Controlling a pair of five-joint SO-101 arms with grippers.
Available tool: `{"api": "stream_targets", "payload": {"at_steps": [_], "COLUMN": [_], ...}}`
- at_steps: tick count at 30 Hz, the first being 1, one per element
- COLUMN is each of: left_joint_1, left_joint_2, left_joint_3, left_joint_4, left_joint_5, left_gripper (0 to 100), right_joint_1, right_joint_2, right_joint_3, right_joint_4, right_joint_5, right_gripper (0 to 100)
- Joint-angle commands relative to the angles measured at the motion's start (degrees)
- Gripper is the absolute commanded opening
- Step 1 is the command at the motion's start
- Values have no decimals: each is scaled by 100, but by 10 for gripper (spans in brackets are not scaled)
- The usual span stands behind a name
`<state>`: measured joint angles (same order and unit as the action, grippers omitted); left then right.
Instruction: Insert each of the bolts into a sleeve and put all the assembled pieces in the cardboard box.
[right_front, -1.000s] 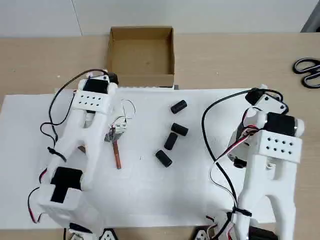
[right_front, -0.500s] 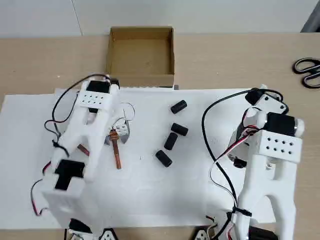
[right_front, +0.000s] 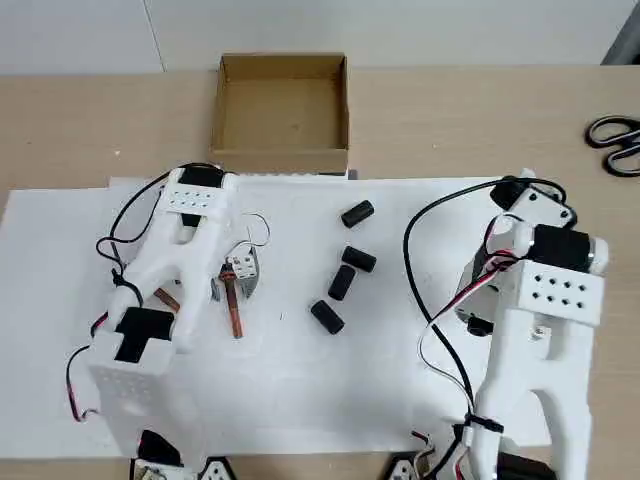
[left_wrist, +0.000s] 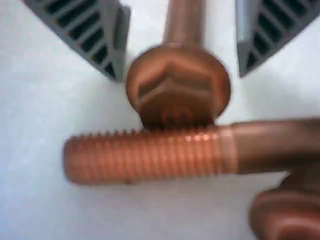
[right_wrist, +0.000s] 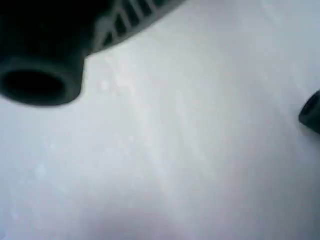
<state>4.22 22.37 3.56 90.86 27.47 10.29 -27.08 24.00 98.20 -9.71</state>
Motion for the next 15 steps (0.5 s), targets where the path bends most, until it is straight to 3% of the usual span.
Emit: {"api": "stream_targets", "payload": {"at_steps": [1, 3, 15], "left_joint_1": [0, 0, 0], "left_joint_2": [26, 26, -44], "left_joint_3": [4, 4, -22], "left_joint_4": [-290, -360, -167], "left_joint_5": [-9, -26, -18], "left_gripper": [72, 6, 6], "right_joint_1": [84, 84, 84], "right_joint_2": [-171, -154, -180], "right_joint_3": [-18, -18, -26], "right_joint_4": [48, 48, 48], "right_joint_5": [26, 26, 26], "right_gripper": [2, 2, 2]}}
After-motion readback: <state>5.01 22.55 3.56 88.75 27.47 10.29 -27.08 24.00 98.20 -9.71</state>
